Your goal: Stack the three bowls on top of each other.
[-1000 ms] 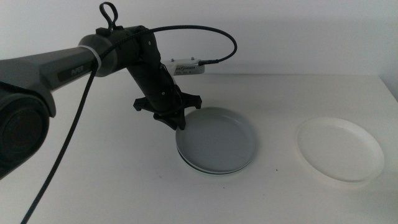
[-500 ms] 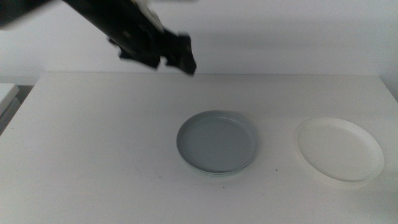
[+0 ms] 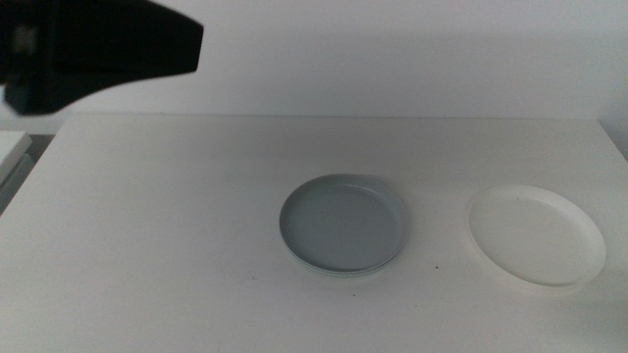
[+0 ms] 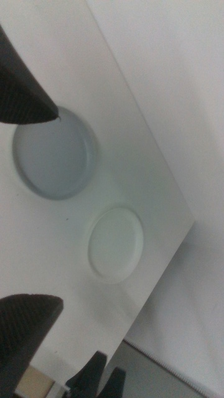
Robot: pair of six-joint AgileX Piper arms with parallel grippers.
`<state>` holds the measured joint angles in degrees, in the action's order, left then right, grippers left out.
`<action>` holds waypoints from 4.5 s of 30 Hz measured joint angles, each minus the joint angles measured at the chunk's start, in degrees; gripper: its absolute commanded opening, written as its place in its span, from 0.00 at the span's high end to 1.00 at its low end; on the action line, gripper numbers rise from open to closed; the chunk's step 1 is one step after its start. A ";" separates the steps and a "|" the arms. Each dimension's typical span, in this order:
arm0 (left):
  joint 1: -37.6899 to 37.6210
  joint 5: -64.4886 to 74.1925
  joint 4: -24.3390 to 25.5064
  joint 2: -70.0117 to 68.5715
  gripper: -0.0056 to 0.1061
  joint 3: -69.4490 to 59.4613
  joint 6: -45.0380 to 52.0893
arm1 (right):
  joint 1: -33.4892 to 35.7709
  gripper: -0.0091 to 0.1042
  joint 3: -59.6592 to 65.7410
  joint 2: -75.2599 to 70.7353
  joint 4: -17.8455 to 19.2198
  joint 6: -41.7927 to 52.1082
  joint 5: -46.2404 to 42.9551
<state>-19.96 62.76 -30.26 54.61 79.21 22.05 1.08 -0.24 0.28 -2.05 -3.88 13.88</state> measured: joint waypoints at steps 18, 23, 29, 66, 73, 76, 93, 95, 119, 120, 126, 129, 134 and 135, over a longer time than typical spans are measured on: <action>0.00 1.14 0.11 -1.07 0.11 -0.52 -0.80 | 0.00 0.10 0.00 0.00 2.48 0.60 -1.85; 0.00 1.14 0.67 -1.07 0.11 -0.52 -0.80 | 0.00 0.10 0.00 0.00 2.05 -3.82 -8.82; 0.00 1.14 1.98 -1.07 0.11 -0.52 -0.80 | -0.10 0.10 -15.05 8.98 2.05 -9.27 1.42; 0.00 1.14 2.06 -1.09 0.11 -0.52 -0.80 | -12.19 0.15 -65.36 91.27 3.31 -6.43 34.90; 0.00 1.14 2.20 -1.09 0.11 -0.52 -0.80 | -12.74 0.28 -72.73 105.80 -1.91 -0.89 33.04; 0.00 1.14 2.20 -1.09 0.11 -0.52 -0.80 | -12.74 0.34 -73.76 109.45 -3.34 -0.09 31.93; 0.00 1.14 2.20 -1.09 0.11 -0.52 -0.80 | -9.89 0.94 -77.02 104.34 -8.16 0.48 29.36; 0.00 1.14 2.20 -1.09 0.11 -0.52 -0.80 | -6.38 0.94 -80.12 103.12 -9.62 0.48 31.07; 0.00 -0.19 2.20 -1.09 0.11 -0.52 -0.80 | 19.55 0.62 -90.68 119.67 -13.67 -3.46 32.74; 0.00 -0.19 2.20 -1.09 0.11 -0.52 -0.80 | 19.55 0.50 -90.82 119.56 -13.67 -3.14 32.77; 0.00 -0.19 2.20 -1.09 0.11 -0.52 -0.80 | 18.83 0.10 -90.82 114.32 -13.53 0.41 33.82; 0.00 -0.30 2.20 -1.09 0.11 -0.52 -0.80 | 16.48 0.10 -90.82 107.70 -12.36 1.48 35.36; 0.00 -0.41 2.20 -1.09 0.11 -0.52 -0.80 | 8.89 0.10 -89.92 93.38 -7.59 1.74 37.53; 0.00 -0.41 2.20 -1.09 0.11 -0.52 -0.80 | 7.19 0.10 -88.20 90.01 -6.95 1.41 36.89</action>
<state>-19.96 62.35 -28.07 53.52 78.69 21.25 8.27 -88.44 90.29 -9.00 -2.47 50.76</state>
